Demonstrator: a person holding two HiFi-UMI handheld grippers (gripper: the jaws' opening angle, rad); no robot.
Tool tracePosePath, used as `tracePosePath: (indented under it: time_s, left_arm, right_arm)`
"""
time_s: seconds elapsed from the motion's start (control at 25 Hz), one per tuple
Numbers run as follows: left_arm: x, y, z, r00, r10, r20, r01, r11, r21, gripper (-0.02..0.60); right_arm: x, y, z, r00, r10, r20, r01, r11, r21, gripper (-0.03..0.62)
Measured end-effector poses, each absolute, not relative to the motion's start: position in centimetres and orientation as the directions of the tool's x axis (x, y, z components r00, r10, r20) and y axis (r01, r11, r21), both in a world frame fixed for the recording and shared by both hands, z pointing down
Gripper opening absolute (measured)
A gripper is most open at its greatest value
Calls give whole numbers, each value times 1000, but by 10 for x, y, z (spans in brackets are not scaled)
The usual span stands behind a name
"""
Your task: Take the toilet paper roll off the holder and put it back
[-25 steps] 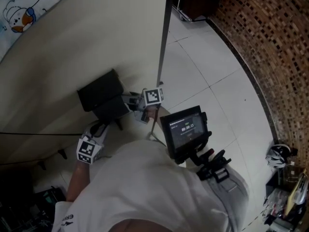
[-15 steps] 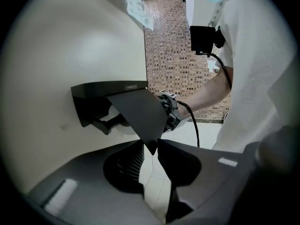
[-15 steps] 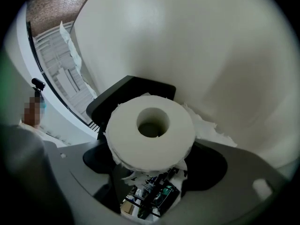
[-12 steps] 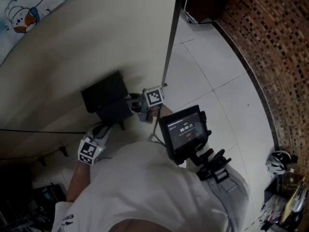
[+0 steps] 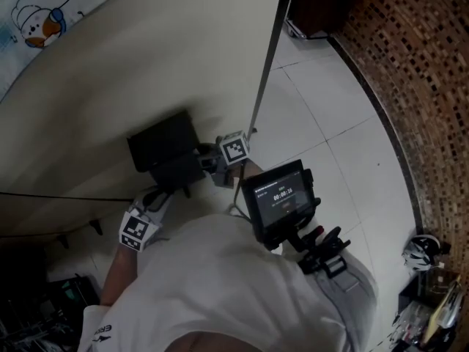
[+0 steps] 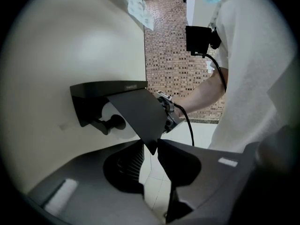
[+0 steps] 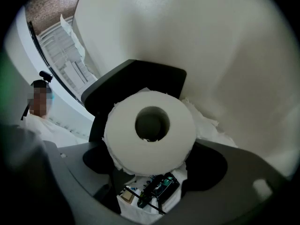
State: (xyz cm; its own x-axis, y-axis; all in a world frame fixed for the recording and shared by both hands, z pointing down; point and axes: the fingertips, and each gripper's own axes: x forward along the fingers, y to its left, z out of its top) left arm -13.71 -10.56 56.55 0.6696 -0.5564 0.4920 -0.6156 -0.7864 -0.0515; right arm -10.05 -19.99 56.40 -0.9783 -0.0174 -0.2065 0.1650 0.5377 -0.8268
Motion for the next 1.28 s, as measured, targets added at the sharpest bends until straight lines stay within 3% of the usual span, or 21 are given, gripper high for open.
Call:
tracePosePath:
  time_s: [1.28]
  left_arm:
    - [-132, -103, 563, 680, -543, 493, -598, -800, -57, 87]
  right_arm:
    - [-109, -187, 575, -985, 45, -169, 167, 528, -832, 442]
